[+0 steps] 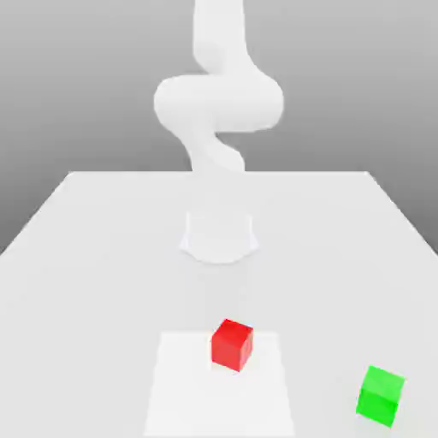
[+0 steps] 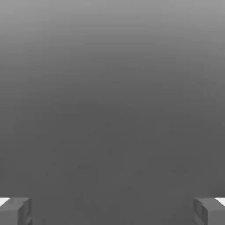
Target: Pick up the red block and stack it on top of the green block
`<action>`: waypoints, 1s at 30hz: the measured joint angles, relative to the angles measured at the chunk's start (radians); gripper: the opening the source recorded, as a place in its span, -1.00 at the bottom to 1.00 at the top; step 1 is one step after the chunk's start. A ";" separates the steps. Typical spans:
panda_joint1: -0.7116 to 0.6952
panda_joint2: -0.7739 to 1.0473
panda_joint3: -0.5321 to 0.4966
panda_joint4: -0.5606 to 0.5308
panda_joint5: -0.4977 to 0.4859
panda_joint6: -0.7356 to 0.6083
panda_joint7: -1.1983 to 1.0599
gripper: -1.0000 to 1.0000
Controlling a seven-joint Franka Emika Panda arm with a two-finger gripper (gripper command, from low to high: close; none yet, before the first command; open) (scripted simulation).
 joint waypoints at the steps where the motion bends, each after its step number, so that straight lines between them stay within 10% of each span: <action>1: -0.010 0.035 0.015 -0.027 -0.003 0.024 0.027 0.00; 17: -0.099 0.631 0.149 -0.467 0.017 0.426 0.426 0.00; 26: -0.043 0.927 0.057 -0.462 -0.126 0.668 0.562 0.00; 27: -0.031 0.944 0.043 -0.460 -0.136 0.682 0.569 -1.00; 30: -0.032 0.944 0.043 -0.460 -0.137 0.683 0.570 -1.00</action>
